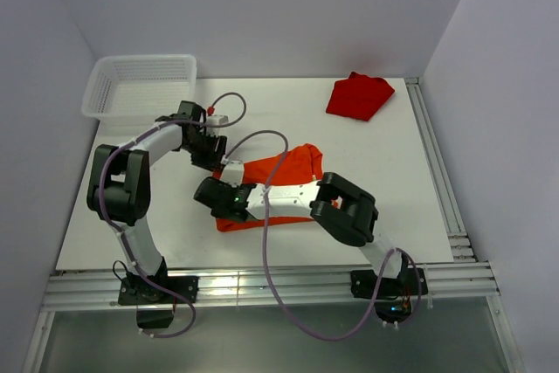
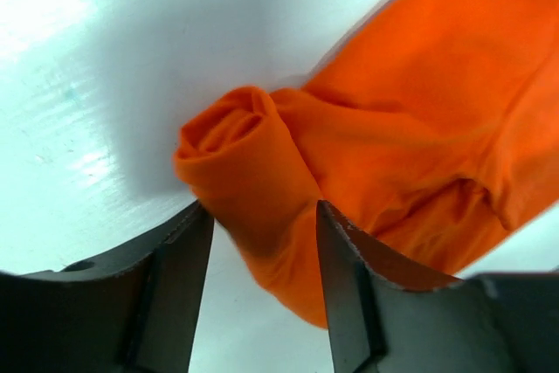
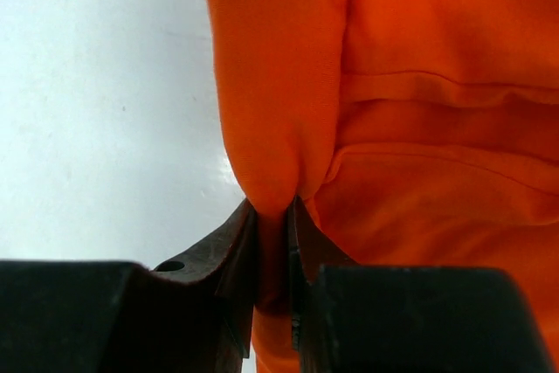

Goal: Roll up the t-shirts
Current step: Roll the tshirt

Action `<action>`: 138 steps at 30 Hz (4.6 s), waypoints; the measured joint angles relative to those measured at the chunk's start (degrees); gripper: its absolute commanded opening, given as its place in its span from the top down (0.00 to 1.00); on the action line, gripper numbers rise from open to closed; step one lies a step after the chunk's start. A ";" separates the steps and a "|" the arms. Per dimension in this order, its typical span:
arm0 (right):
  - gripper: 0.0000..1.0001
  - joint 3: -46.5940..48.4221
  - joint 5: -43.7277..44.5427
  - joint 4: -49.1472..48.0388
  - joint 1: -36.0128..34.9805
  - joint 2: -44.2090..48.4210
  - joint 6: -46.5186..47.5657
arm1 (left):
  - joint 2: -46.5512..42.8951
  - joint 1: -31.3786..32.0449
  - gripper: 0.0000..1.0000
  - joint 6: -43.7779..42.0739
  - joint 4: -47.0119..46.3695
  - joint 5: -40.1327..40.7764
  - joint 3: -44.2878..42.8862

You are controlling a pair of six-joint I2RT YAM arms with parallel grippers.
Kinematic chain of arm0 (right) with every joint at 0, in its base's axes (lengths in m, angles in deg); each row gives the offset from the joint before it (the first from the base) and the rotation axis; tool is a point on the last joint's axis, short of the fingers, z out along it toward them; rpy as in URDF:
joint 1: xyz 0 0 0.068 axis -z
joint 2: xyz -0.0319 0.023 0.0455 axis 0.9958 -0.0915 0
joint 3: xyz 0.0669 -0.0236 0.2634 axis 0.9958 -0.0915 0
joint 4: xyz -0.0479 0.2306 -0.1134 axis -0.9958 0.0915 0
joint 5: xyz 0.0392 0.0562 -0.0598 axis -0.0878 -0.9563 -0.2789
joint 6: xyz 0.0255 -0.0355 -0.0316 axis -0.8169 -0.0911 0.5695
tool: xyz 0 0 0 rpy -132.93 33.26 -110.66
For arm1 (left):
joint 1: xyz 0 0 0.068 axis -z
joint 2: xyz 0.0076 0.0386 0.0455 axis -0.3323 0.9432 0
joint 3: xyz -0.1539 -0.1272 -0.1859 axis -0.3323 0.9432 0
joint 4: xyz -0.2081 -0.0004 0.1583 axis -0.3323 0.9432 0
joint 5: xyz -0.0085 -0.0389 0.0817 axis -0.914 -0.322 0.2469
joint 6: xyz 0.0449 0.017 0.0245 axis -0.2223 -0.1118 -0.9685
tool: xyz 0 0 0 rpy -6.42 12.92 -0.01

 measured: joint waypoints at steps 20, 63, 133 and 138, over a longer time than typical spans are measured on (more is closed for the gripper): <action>0.92 -41.33 -28.11 -69.64 10.14 6.88 -16.72 | -0.09 -8.13 0.44 -6.10 5.77 -13.88 -0.92; 0.43 -3.26 3.76 0.63 -0.28 9.16 -7.52 | -2.93 1.81 0.74 -0.24 -2.47 1.86 4.79; 0.77 -35.50 -27.82 -60.41 10.91 7.50 -10.56 | -2.14 -7.69 0.45 -3.98 5.01 -3.69 -3.50; 0.77 -37.09 -31.39 -71.58 11.63 3.72 -15.19 | -2.14 -7.69 0.45 -3.98 4.57 -4.92 0.22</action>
